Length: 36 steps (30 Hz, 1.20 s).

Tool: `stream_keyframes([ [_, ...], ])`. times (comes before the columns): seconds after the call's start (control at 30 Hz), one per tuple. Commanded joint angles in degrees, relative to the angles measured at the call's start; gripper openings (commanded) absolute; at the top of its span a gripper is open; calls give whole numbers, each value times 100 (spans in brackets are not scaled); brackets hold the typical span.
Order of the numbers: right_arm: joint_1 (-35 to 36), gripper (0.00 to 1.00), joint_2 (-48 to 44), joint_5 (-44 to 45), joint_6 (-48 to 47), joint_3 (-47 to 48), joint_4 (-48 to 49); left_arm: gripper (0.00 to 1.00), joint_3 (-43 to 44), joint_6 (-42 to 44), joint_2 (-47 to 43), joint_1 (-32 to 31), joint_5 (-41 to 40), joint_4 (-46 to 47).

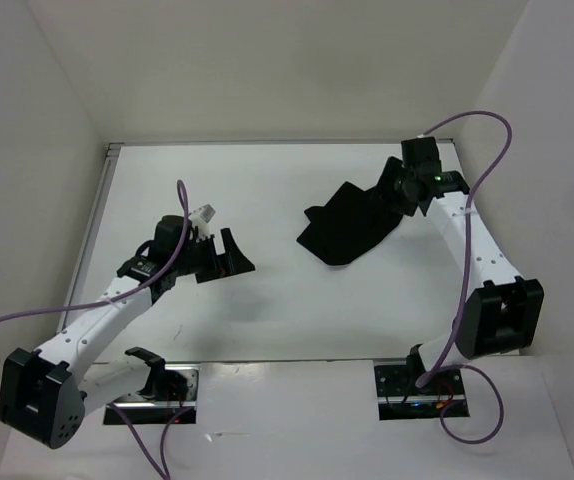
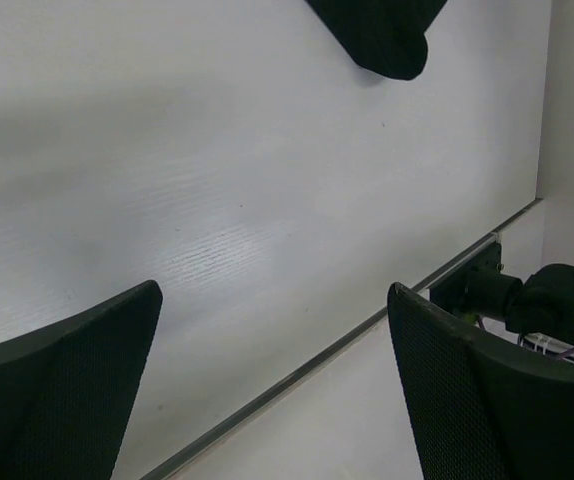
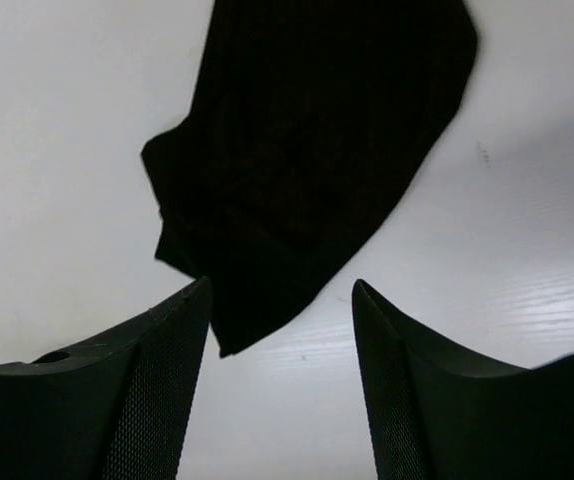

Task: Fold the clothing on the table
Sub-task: Grab the skirt from the pile

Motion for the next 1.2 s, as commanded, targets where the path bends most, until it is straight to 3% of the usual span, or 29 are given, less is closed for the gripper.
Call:
stream_keyframes([
  [0.0,-454,64,34,238,192,-28,56,100,22,-84,-66,36,-108,-9],
  [0.1,-754,64,473,89,323,253,56,100,-39,-154,101,36,128,210],
  [0.23,-1088,56,1246,-87,386,788,195,100,-39,-155,320,36,199,263],
  [0.43,-1089,55,2967,-35,227,1764,310,100,22,-102,198,36,261,263],
  [0.57,-1089,55,3636,88,157,2414,100,100,-30,-102,198,36,199,210],
  [0.7,-975,49,3963,413,157,2608,152,100,-30,-102,198,36,199,158],
  [0.73,-974,37,4015,483,157,2609,152,100,22,-102,198,36,199,157],
  [0.77,-913,33,4068,614,157,2661,152,100,22,-102,198,36,199,157],
  [1.03,-562,33,4666,721,104,2846,100,100,22,-155,5,36,147,96],
  [1.17,-430,2,4518,844,52,2557,100,100,-30,-207,-153,36,94,96],
])
